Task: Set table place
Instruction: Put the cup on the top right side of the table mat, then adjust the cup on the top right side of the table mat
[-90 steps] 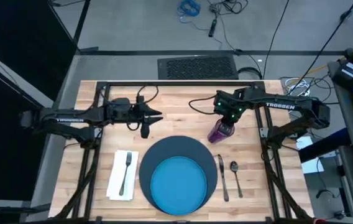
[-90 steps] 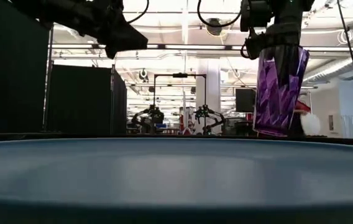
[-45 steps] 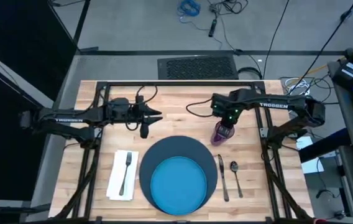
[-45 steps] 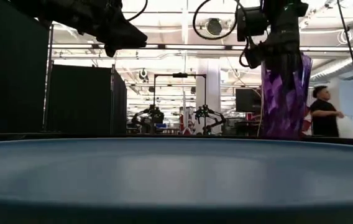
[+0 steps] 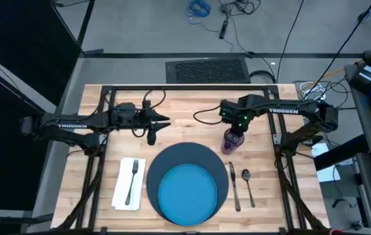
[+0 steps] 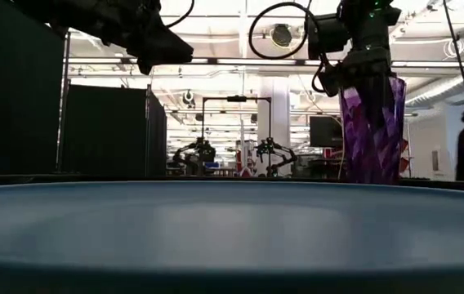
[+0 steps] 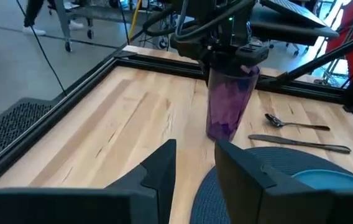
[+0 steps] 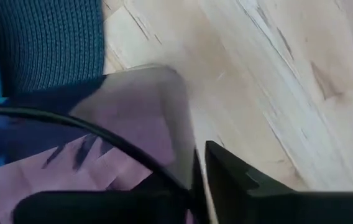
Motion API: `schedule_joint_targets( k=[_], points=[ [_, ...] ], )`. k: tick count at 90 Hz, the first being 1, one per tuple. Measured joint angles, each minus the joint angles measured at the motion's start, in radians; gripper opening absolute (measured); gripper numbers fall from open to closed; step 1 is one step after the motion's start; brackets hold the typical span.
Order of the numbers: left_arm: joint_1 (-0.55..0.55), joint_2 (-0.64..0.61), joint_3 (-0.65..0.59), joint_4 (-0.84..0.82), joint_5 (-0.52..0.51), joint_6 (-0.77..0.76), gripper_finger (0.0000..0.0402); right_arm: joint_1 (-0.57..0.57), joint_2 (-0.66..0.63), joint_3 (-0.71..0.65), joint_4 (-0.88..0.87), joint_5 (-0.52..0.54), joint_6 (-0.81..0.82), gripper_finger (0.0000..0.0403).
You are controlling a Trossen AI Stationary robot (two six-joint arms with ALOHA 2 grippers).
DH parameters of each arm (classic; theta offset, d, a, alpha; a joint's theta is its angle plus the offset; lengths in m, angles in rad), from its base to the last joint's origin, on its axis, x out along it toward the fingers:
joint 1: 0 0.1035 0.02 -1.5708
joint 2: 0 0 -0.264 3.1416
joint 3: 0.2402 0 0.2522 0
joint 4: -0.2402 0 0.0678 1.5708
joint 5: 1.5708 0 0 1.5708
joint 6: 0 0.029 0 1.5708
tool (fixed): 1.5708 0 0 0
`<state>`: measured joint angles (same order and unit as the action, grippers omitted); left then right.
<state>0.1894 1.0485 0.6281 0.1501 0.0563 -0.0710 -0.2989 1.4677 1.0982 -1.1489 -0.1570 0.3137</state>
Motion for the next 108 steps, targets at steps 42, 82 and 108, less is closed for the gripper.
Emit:
schedule_joint_targets(
  k=[42, 82, 108],
  points=[
    [0.0, 0.0, 0.0, -0.003, 0.001, 0.0, 0.0094, 0.0, 0.0, 0.091, -0.075, 0.0, -0.016, 0.0163],
    [0.0, 0.0, 0.0, -0.005, 0.008, 0.006, 0.0094, 0.003, -0.004, 0.392, -0.277, 0.0, -0.109, 0.0169],
    [0.001, -0.016, 0.001, 0.023, -0.09, 0.035, 0.0094, 0.05, -0.175, 0.437, -0.259, 0.0, -0.126, 0.0169]
  ],
)
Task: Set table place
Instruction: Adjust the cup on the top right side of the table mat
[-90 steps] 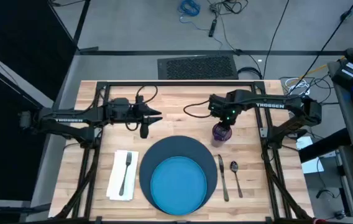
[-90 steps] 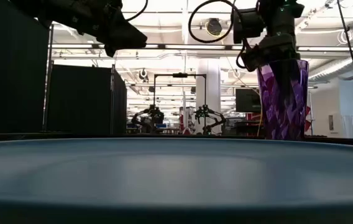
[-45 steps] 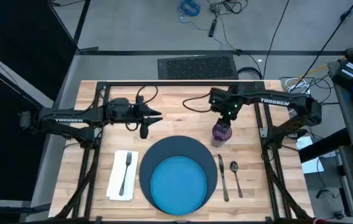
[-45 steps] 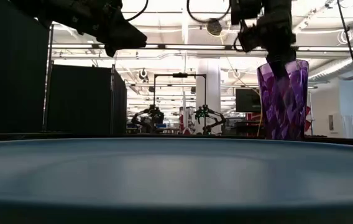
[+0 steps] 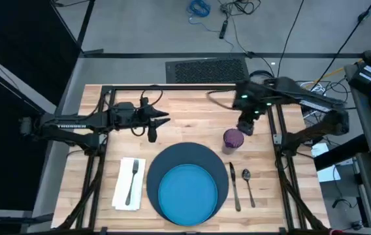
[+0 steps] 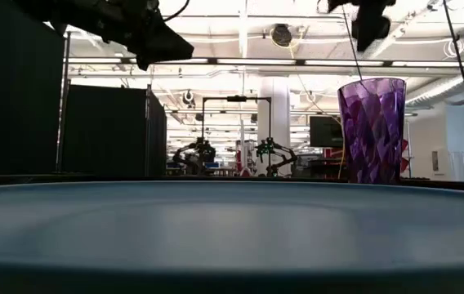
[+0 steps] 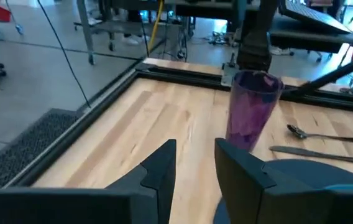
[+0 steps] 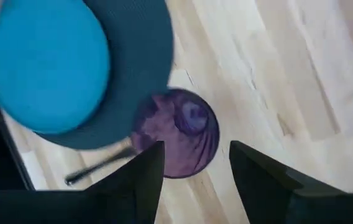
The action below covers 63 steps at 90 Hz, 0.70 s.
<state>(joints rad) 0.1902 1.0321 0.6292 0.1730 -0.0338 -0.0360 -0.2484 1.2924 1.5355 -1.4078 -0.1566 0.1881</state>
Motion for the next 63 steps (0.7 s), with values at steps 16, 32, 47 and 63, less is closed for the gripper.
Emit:
schedule_joint_targets(
  k=[16, 32, 47, 63],
  points=[
    [0.0, -0.012, 0.0, -0.003, -0.079, 0.025, 0.0094, 0.118, -0.246, -0.092, 0.296, 0.0, 0.005, 0.0169],
    [0.0, -0.089, 0.0, -0.061, -0.206, 0.025, 0.0094, 0.283, -0.535, -0.377, 0.616, 0.001, 0.019, 0.0169],
    [0.001, -0.241, 0.0, -0.12, -0.246, 0.049, 0.0094, 0.365, -0.773, -0.707, 0.932, 0.004, 0.077, 0.0169],
    [-0.001, -0.399, -0.095, -0.121, -0.246, 0.072, 0.0094, 0.375, -0.897, -0.922, 1.093, 0.005, 0.081, 0.0169]
  ],
)
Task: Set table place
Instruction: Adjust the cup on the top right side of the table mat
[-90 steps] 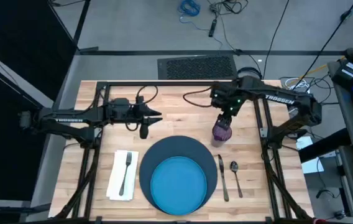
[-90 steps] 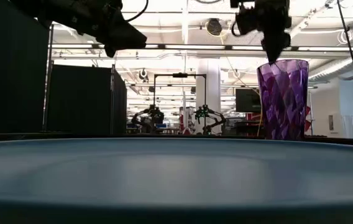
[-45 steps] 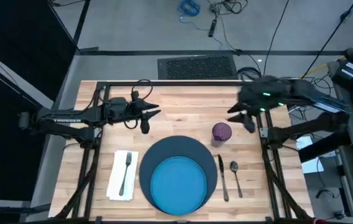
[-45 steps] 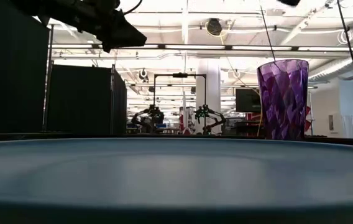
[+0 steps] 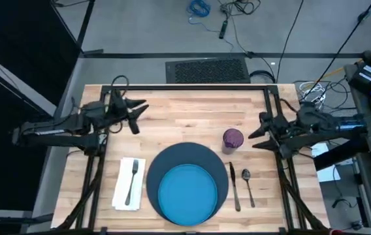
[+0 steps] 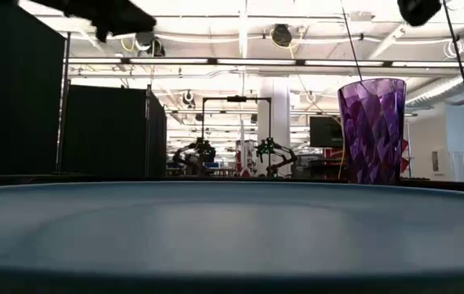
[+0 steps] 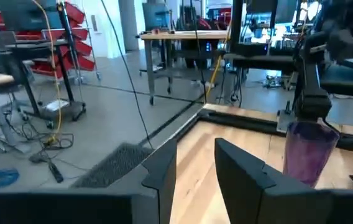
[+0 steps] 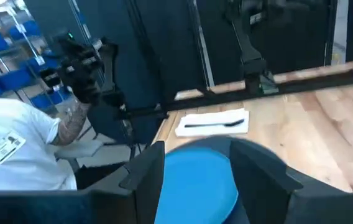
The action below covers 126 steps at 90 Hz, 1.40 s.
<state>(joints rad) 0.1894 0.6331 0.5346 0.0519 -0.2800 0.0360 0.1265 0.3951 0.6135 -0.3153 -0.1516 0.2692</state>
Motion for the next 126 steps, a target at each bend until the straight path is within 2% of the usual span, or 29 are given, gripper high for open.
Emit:
schedule_joint_targets(
  k=[17, 23, 36, 54, 61, 76, 91, 101, 118, 126],
  points=[
    [0.001, -0.15, -0.181, 0.139, -0.034, -0.001, 0.0094, 0.0, -0.033, -0.158, 0.166, 0.002, -0.034, 0.0169],
    [0.001, -0.198, -0.222, 0.158, -0.035, -0.001, 0.0094, 0.0, -0.037, -0.208, 0.204, 0.04, -0.046, 0.0169],
    [0.001, -0.244, -0.265, 0.155, -0.035, 0.005, 0.0094, 0.0, -0.038, -0.292, 0.235, 0.154, -0.064, 0.0169],
    [0.001, -0.247, -0.275, 0.158, -0.031, 0.012, 0.0094, -0.003, -0.039, -0.336, 0.238, 0.213, -0.039, 0.0169],
    [0.001, -0.248, -0.275, 0.158, -0.031, 0.026, 0.0094, -0.003, -0.039, -0.336, 0.24, 0.165, -0.035, 0.0169],
    [0.001, -0.248, -0.275, 0.158, -0.028, 0.026, 0.0094, -0.002, -0.039, -0.336, 0.325, 0.009, -0.143, 0.0169],
    [0.001, -0.248, -0.275, 0.148, -0.028, 0.026, 0.0094, 0.004, -0.037, -0.336, 0.343, -0.172, -0.119, 0.0169],
    [0.001, -0.248, -0.275, 0.149, -0.028, 0.027, 0.0094, 0.013, -0.037, -0.381, 0.391, -0.172, -0.107, 0.0169],
    [0.001, -0.248, -0.275, 0.149, -0.028, 0.027, 0.0094, 0.013, -0.037, -0.537, 0.588, -0.172, -0.042, 0.0169],
    [0.001, -0.248, -0.275, 0.149, -0.028, 0.028, 0.0094, 0.011, -0.037, -0.559, 0.602, -0.196, -0.003, 0.0169]
  ],
)
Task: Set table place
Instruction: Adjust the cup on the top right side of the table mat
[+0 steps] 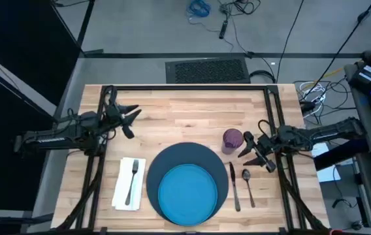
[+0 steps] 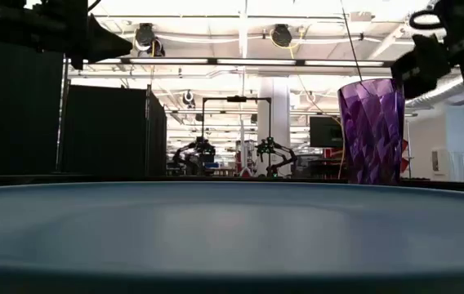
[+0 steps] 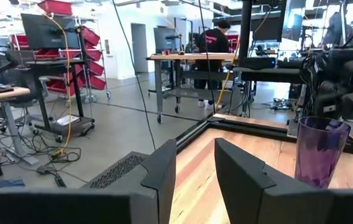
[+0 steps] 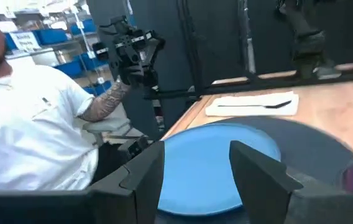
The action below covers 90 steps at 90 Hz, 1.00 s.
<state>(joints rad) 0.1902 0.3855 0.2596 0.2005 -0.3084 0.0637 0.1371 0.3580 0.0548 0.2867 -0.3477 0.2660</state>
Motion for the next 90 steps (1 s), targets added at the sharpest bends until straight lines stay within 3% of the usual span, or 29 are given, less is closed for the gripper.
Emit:
schedule_joint_targets(
  k=[19, 45, 71, 90],
  points=[
    [0.0, 0.0, 0.0, 0.0, 0.0, 0.004, 0.0094, 0.0, 0.0, 0.0, -0.015, -0.023, 0.003, 0.0169],
    [0.0, 0.0, 0.0, 0.0, -0.001, 0.003, 0.0094, 0.003, 0.0, -0.001, -0.02, 0.034, 0.023, 0.0169],
    [0.0, 0.0, 0.0, 0.0, -0.002, 0.002, 0.0094, 0.075, 0.002, -0.023, -0.019, 0.036, 0.09, 0.0169],
    [0.0, 0.0, 0.0, 0.0, -0.003, 0.001, 0.0094, 0.076, 0.003, -0.043, -0.029, 0.176, 0.074, 0.0169]
  ],
)
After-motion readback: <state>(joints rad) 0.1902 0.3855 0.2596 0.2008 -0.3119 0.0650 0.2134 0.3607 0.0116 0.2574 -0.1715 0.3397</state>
